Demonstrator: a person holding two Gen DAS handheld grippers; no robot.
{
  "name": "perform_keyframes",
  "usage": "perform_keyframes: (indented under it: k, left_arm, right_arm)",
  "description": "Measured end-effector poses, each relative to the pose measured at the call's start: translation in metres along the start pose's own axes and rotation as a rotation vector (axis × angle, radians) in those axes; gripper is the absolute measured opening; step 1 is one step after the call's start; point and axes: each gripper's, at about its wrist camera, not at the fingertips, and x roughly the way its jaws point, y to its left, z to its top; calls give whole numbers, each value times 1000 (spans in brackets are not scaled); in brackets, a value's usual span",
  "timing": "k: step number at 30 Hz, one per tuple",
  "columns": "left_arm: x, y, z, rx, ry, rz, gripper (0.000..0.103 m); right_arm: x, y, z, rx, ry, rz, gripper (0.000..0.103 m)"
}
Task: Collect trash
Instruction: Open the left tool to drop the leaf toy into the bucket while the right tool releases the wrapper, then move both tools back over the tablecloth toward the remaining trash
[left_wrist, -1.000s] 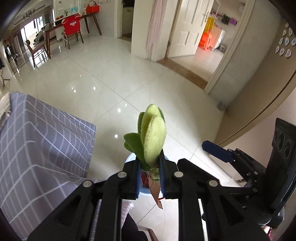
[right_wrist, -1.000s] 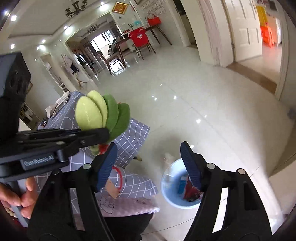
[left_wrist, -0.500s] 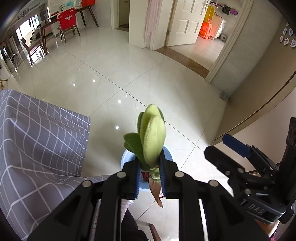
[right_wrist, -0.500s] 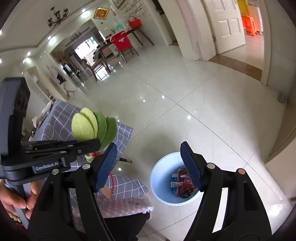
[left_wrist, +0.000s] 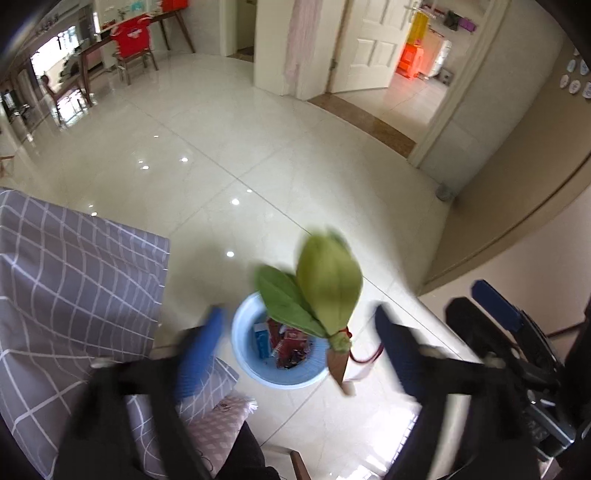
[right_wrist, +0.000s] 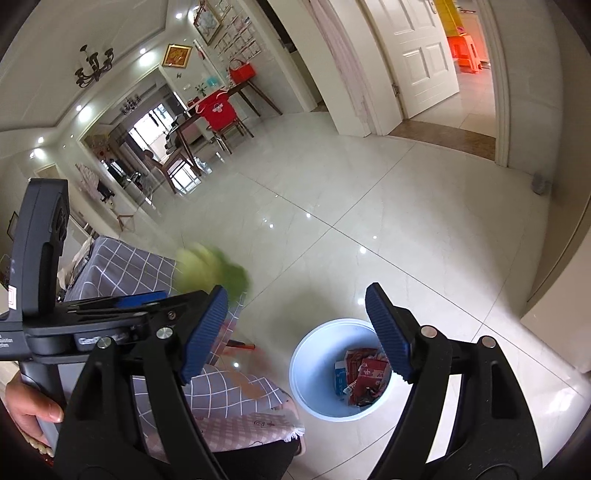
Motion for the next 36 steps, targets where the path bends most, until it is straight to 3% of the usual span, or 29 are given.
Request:
perform_keyframes:
  k: [13,21,28,36]
  left_arm:
    - [-31,27,-8,-39,-25,28,85]
    - [-84,54,-14,-42,-111,62,85]
    - [-144,123,-31,-91,-198,177,85]
    - [-198,254,-63,-285,-258,316,85]
  right_arm:
    - [-3,18,1,-26,15,9,77]
    - [-9,73,5,-106,10,68,78]
    - [-1,159,5,-234,27,155,78]
    - [31,288,-7,-442,78,241,78]
